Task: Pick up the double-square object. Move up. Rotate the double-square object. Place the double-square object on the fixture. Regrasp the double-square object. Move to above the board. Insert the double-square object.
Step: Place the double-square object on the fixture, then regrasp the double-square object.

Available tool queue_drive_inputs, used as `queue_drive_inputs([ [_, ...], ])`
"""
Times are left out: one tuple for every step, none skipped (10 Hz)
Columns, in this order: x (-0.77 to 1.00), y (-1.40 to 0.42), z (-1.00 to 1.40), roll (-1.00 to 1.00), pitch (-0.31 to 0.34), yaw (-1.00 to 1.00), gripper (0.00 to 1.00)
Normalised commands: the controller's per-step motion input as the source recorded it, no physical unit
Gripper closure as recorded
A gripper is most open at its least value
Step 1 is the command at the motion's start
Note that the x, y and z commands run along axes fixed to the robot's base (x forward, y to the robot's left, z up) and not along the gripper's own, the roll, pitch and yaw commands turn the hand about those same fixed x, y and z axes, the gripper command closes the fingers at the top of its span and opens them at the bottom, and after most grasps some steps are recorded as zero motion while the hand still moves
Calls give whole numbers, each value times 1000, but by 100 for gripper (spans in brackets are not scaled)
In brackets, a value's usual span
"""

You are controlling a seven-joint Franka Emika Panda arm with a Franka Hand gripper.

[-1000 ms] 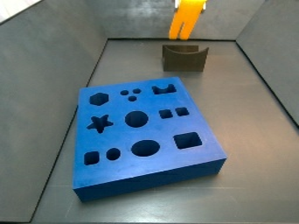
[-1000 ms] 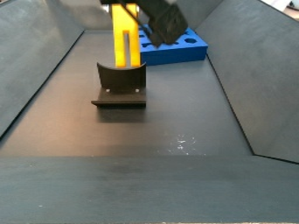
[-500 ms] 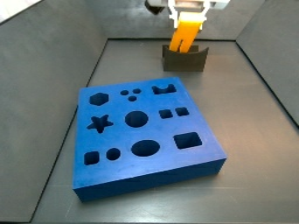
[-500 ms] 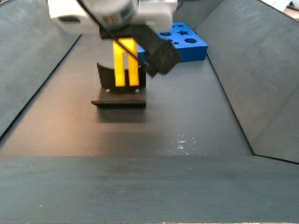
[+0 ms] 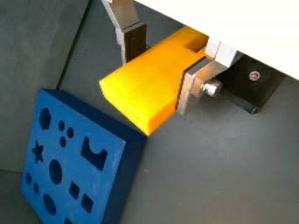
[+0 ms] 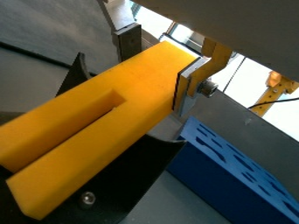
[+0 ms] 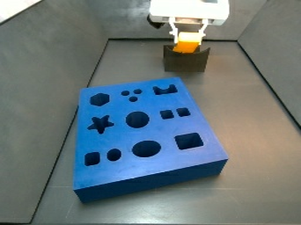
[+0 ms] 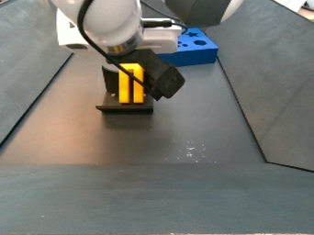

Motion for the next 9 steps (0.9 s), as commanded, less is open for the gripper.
queue_drive_inputs([
  [0,0,0,0,0,0,0],
  [0,0,1000,61,-41,85,0],
  [-3,2,1000,66,-39,86,0],
  [-17,2,1000,66,-22,86,0],
  [-29,3,1000,66,22,81,0],
  [-29,3,1000,65,41,74,0],
  [-34,5,1000,58,73,56,0],
  [-38,7,901,50,91,40,0],
  [-27,12,701,39,108,12,0],
])
